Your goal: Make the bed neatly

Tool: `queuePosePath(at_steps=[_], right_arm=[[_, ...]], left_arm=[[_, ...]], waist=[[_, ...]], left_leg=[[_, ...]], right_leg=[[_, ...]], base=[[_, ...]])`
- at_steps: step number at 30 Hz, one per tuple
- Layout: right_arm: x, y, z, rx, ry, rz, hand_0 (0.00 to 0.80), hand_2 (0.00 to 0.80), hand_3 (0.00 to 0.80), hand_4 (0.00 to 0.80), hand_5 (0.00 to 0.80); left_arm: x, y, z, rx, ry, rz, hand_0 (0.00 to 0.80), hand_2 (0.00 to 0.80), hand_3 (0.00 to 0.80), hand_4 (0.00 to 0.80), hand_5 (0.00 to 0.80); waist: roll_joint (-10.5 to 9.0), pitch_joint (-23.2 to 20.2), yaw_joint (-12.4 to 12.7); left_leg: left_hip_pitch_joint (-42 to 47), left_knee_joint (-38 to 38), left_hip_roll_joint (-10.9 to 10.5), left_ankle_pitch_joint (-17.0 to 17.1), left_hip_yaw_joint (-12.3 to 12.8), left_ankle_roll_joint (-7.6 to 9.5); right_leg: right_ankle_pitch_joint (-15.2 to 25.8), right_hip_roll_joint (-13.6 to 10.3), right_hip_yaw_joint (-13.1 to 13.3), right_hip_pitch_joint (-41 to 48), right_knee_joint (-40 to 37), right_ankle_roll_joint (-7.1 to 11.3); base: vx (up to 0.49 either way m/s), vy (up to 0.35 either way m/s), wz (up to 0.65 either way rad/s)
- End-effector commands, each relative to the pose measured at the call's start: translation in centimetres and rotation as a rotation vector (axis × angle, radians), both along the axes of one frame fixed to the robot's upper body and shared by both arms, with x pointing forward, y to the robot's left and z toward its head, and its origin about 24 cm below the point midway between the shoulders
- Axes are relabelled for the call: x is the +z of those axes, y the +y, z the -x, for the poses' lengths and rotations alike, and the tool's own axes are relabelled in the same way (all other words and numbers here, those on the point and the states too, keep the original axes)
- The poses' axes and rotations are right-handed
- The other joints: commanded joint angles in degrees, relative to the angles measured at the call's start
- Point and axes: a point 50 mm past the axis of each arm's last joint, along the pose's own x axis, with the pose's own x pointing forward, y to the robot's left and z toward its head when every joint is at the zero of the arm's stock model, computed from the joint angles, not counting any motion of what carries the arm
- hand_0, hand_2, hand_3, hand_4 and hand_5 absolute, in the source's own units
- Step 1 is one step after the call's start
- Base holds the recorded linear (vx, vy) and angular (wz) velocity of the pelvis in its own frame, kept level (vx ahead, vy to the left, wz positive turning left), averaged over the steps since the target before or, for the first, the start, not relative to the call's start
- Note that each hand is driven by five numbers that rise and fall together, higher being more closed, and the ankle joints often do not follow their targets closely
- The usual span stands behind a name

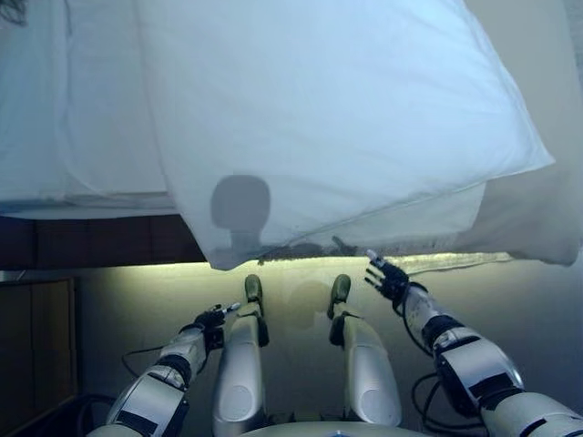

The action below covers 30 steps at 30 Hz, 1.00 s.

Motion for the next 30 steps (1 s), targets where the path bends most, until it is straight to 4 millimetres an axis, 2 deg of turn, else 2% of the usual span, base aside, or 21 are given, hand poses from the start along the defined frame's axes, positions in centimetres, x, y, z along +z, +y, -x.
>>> queuePosePath(at_steps=[1, 4, 5, 6, 10, 14, 25, 30], right_arm=[[1.7, -1.3, -0.8, -0.041, -0.089, -0.085, 0.000, 0.000, 0.000, 0.000, 0.000], [3.1, -1.8, -1.7, -0.052, -0.130, -0.088, 0.000, 0.000, 0.000, 0.000, 0.000], [3.9, -2.2, -2.1, -0.057, -0.153, -0.087, 0.000, 0.000, 0.000, 0.000, 0.000], [4.6, -2.5, -2.5, -0.062, -0.173, -0.086, 0.000, 0.000, 0.000, 0.000, 0.000], [8.0, -3.6, -4.2, -0.066, -0.260, -0.056, 0.000, 0.000, 0.000, 0.000, 0.000], [11.2, -4.2, -5.6, -0.060, -0.330, -0.009, 0.000, 0.000, 0.000, 0.000, 0.000], [20.5, -4.6, -8.2, -0.045, -0.540, 0.075, 0.000, 0.000, 0.000, 0.000, 0.000], [23.4, -3.7, -8.7, -0.005, -0.640, 0.105, 0.000, 0.000, 0.000, 0.000, 0.000]], left_arm=[[0.8, 0.1, -0.7, 0.025, -0.057, 0.018, 0.000, 0.000, 0.000, 0.000, 0.000], [1.1, -0.2, -1.2, 0.027, -0.082, 0.034, 0.000, 0.000, 0.000, 0.000, 0.000], [1.4, -0.2, -1.4, 0.034, -0.098, 0.043, 0.000, 0.000, 0.000, 0.000, 0.000], [1.5, -0.2, -1.5, 0.040, -0.114, 0.052, 0.000, 0.000, 0.000, 0.000, 0.000], [2.2, -0.5, -2.2, 0.071, -0.166, 0.090, 0.000, 0.000, 0.000, 0.000, 0.000], [2.4, -0.4, -2.2, 0.109, -0.187, 0.117, 0.000, 0.000, 0.000, 0.000, 0.000], [0.8, 0.6, 0.4, 0.177, -0.193, 0.164, 0.000, 0.000, 0.000, 0.000, 0.000], [0.2, 0.5, 1.5, 0.164, -0.185, 0.171, 0.000, 0.000, 0.000, 0.000, 0.000]], waist=[[-0.51, -2.3, 1.3], [-0.05, -2.5, 1.5], [0.23, -2.5, 1.6], [0.72, -2.5, 1.9], [2.09, -2.9, 2.5], [3.16, -3.2, 3.2], [4.79, -2.8, 4.8], [4.89, -2.3, 5.2]], left_leg=[[-6.0, 8.2, -0.2, -4.3, -2.5, -1.17], [-8.4, 10.0, -0.3, -4.9, -3.0, -0.83], [-9.5, 10.8, -0.3, -5.2, -3.2, -0.61], [-9.9, 12.2, -0.1, -7.1, -3.7, -0.79], [-14.3, 15.5, -0.5, -8.1, -4.7, -0.04], [-17.5, 17.4, -1.0, -8.5, -5.5, 0.36], [-22.6, 17.9, -1.3, -6.9, -6.7, 0.40], [-22.3, 17.2, -1.4, -6.3, -7.1, 0.27]], right_leg=[[-0.2, -2.5, 2.3, -3.0, 0.4, 3.98], [-0.9, -2.7, 2.6, -6.0, 2.9, 3.55], [-1.2, -2.8, 2.9, -7.4, 4.2, 3.29], [-3.1, -2.6, 3.4, -8.3, 6.2, 3.58], [-4.6, -3.2, 4.1, -13.5, 11.4, 2.79], [-5.7, -3.3, 4.6, -17.1, 14.9, 1.95], [-6.5, -2.9, 4.6, -22.2, 18.3, 0.43], [-6.5, -2.5, 4.6, -21.8, 18.1, 0.15]], base=[[-0.022, -0.011, 0.17], [-0.014, 0.000, 0.11], [0.071, -0.001, 0.05], [0.067, 0.007, 0.03], [0.012, 0.013, 0.09], [0.028, -0.010, 0.13], [0.042, -0.004, 0.06], [0.021, 0.033, 0.01]])
